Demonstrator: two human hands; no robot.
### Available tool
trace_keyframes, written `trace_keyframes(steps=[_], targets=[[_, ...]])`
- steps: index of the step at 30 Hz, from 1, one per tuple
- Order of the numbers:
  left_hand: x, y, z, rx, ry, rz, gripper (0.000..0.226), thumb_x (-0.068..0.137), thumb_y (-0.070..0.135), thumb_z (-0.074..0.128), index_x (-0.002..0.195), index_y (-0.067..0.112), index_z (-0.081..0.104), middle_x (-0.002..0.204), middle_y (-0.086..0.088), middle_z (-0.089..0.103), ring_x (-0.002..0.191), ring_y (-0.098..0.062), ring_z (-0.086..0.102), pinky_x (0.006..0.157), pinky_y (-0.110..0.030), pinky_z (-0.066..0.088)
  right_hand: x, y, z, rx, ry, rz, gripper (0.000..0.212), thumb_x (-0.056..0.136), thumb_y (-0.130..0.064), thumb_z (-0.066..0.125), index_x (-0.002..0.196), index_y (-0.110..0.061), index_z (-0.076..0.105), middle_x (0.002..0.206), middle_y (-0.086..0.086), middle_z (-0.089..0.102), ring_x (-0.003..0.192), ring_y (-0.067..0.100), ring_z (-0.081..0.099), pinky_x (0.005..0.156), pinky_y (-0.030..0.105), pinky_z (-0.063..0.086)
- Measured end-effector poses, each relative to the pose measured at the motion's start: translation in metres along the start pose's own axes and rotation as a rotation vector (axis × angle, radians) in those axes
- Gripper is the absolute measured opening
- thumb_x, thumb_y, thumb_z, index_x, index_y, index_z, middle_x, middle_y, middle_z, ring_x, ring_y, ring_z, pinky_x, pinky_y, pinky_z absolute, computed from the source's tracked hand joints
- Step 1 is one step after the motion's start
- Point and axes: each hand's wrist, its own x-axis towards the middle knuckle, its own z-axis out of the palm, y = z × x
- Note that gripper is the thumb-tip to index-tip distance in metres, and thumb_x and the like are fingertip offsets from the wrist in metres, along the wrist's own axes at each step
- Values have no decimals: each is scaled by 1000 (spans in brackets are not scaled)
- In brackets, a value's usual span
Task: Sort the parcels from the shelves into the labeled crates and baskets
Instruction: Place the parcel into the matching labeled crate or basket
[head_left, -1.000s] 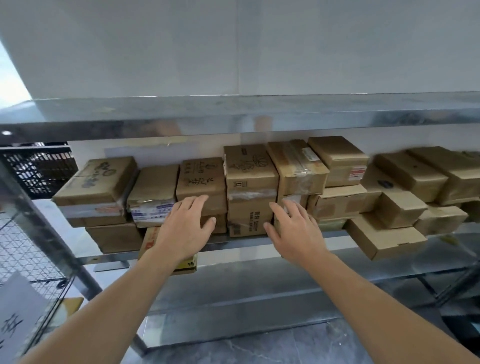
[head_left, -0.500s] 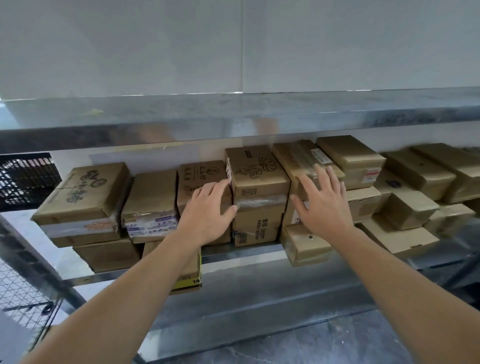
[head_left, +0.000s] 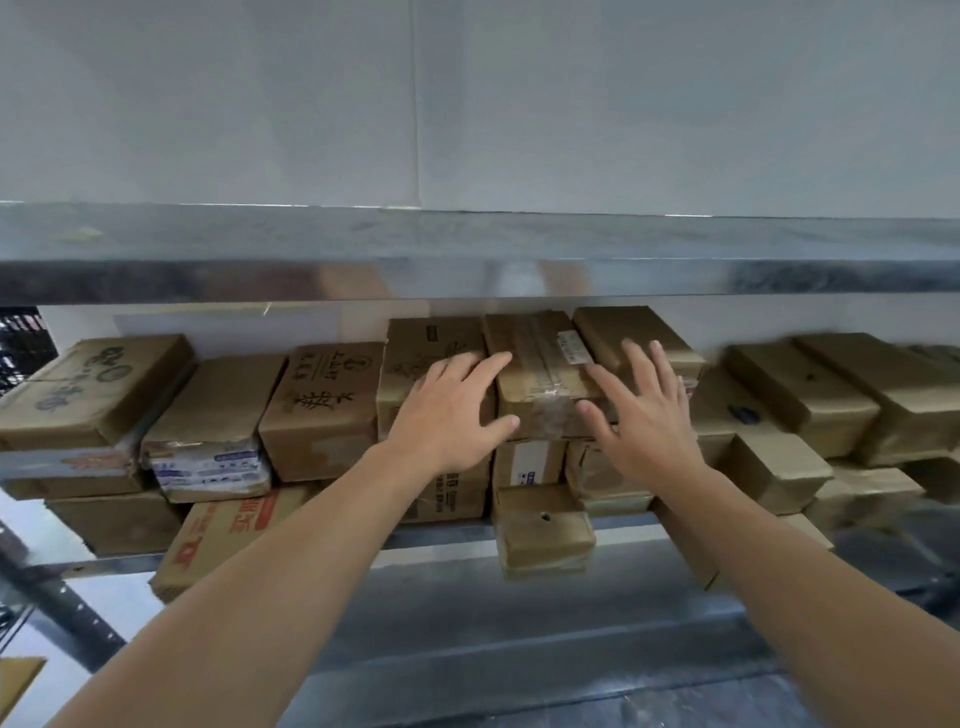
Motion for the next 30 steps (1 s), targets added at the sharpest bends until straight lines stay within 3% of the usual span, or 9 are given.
trace_keyframes(steps=[4, 8, 14, 19, 23, 27, 30], targets=[[14, 23, 15, 125, -25, -123, 76, 87, 66, 51, 151, 40, 19, 150, -5, 38, 136, -29, 33, 113, -48, 28, 0, 7, -5, 55, -19, -82, 56, 102, -59, 34, 155, -40, 34, 170, 0, 3, 155, 23, -17, 122, 55, -4], [13, 30, 25, 147, 22, -165, 68, 92, 60, 50, 150, 36, 26, 145, -1, 49, 134, -27, 38, 116, -47, 27, 0, 11, -5, 133, -22, -111, 55, 103, -58, 38, 155, -39, 36, 170, 0, 5, 155, 21, -17, 123, 55, -4], [3, 33, 32, -35, 200, -146, 54, 95, 44, 55, 146, 28, 43, 146, 0, 50, 138, -23, 36, 116, -44, 28, 1, 20, 0, 291, 49, -144, 50, 102, -54, 44, 149, -36, 47, 169, 1, 11, 155, 19, -14, 121, 54, -6], [1, 48, 33, -156, 275, -179, 50, 97, 39, 55, 145, 32, 44, 150, 2, 46, 143, -21, 31, 114, -31, 19, -3, 31, -2, 376, 92, -106, 49, 101, -53, 47, 149, -38, 47, 170, 0, 7, 154, 14, -16, 123, 55, 2], [-9, 63, 33, -243, 326, -175, 49, 99, 33, 54, 146, 33, 42, 154, 2, 39, 148, -19, 20, 114, -29, 13, -10, 35, -2, 375, 178, -83, 49, 100, -56, 46, 146, -39, 51, 164, 5, 24, 153, 22, -1, 121, 56, 16], [-17, 74, 34, -351, 384, -191, 48, 99, 23, 56, 145, 31, 44, 157, 3, 34, 147, -13, 23, 119, -34, 22, -14, 36, -2, 367, 162, -106, 58, 98, -63, 38, 148, -37, 49, 160, 1, 35, 153, 24, 4, 122, 53, 13], [-21, 83, 33, -396, 449, -189, 48, 98, 16, 57, 143, 29, 47, 157, 7, 31, 137, 4, 24, 112, -13, 25, -15, 38, -3, 423, 73, -133, 68, 93, -70, 31, 153, -38, 40, 162, -5, 34, 156, 21, -2, 124, 51, 8]])
